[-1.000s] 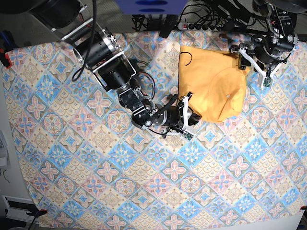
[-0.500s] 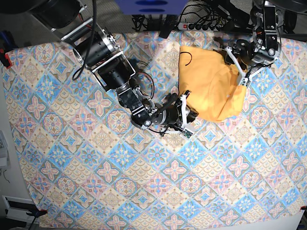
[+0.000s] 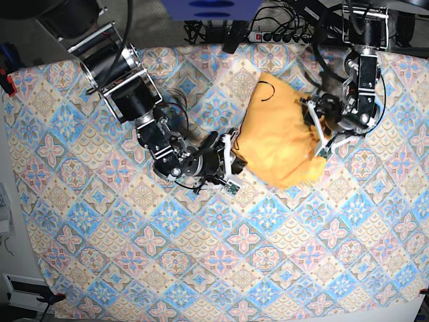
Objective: Fold the T-shirt properly
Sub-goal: 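Grasp opposite sides of the yellow bundle with both grippers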
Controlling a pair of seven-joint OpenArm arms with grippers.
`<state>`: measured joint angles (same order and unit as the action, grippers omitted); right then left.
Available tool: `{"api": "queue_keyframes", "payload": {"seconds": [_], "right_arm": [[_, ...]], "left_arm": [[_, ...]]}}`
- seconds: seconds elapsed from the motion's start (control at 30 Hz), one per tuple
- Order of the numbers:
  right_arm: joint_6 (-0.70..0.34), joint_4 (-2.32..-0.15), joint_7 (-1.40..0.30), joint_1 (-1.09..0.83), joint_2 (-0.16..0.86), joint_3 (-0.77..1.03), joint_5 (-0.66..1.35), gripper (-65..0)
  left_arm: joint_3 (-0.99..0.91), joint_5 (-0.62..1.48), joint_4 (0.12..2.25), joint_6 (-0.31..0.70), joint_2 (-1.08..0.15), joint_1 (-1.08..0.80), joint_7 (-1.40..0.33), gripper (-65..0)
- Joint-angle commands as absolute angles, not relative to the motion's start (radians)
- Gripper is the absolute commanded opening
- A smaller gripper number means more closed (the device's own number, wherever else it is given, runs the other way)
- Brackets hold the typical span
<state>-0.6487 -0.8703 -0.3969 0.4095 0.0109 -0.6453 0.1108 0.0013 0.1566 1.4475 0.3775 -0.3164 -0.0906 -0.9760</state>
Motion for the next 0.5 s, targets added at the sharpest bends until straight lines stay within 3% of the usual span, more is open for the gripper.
{"api": "queue_keyframes", "payload": {"seconds": [0.0,0.27,0.47], "right_arm": [[-0.651,-0.932,-0.374,0.42,0.024,-0.639,0.13,-54.9],[-0.654,-1.181,-0.374,0.294,0.07,-0.426,0.125,-54.9],[-0.656,-1.194,-0.374,0.277,0.07,-0.398,0.125,-54.9]], "left_arm": [[0.022,0.124,1.425,0.346,-0.312,-0.064,-0.928,-31.9],[0.202,0.05,1.337,0.346,-0.309,0.122,-0.846,-31.9],[0.255,0.013,1.454,0.346,-0.309,0.174,-0.835,-31.9]]}}
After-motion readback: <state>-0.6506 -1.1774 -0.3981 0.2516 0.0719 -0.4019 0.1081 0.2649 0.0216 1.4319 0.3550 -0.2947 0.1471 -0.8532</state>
